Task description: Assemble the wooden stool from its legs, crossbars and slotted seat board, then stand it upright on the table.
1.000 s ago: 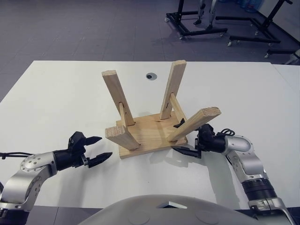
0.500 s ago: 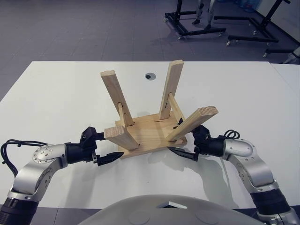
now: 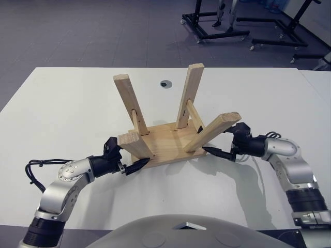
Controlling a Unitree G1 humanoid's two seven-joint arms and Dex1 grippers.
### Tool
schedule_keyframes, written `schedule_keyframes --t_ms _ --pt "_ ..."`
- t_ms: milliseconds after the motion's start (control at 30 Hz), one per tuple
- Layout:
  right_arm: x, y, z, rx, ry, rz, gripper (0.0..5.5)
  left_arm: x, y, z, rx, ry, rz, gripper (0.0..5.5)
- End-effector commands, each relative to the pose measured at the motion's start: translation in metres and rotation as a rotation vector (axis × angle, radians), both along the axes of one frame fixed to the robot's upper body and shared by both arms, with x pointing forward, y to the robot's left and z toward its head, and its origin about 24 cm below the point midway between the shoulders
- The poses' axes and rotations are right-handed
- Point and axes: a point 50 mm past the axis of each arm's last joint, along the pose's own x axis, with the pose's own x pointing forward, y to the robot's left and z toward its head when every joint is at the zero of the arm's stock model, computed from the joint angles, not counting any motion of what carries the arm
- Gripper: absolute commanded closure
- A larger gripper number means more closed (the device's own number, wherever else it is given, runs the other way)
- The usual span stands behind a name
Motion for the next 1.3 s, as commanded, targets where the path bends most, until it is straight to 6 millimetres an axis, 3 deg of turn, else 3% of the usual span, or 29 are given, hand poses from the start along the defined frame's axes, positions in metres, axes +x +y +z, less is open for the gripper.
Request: schedule_keyframes --t_ms 33,233,433,633,733,900,1300 --pt "0.012 -0.006 0.012 -0.032 -0.017 0.047 1.08 -0.003 -0.007 -0.002 0.000 -0.030 0.020 1.12" --pt "0.011 0.002 0.010 -0.027 -0.019 0.092 1.08 -0.008 -0.011 0.007 -0.032 -0.055 -0.019 1.94" --pt "-0.003 0.008 -0.006 -0.071 -0.016 0.145 1.08 -0.010 -0.007 0.012 -0.024 -0.052 -0.072 2.83" --pt "-0.005 0.024 -0.011 0.000 -0.025 0.133 1.08 -0.002 0.000 0.016 0.005 -0.033 -0.131 3.79" --pt "-0.005 0.036 -0.016 0.020 -0.015 0.163 1.08 0.003 0.002 0.019 0.005 -0.030 -0.156 4.01" --pt "-0.010 0.047 -0.025 0.036 0.007 0.182 2.08 0.014 0.004 0.024 0.007 -0.037 -0.193 4.19" --pt "-0.008 0.053 -0.032 0.039 -0.008 0.148 3.91 0.023 0.014 0.035 0.023 -0.039 -0.262 4.20"
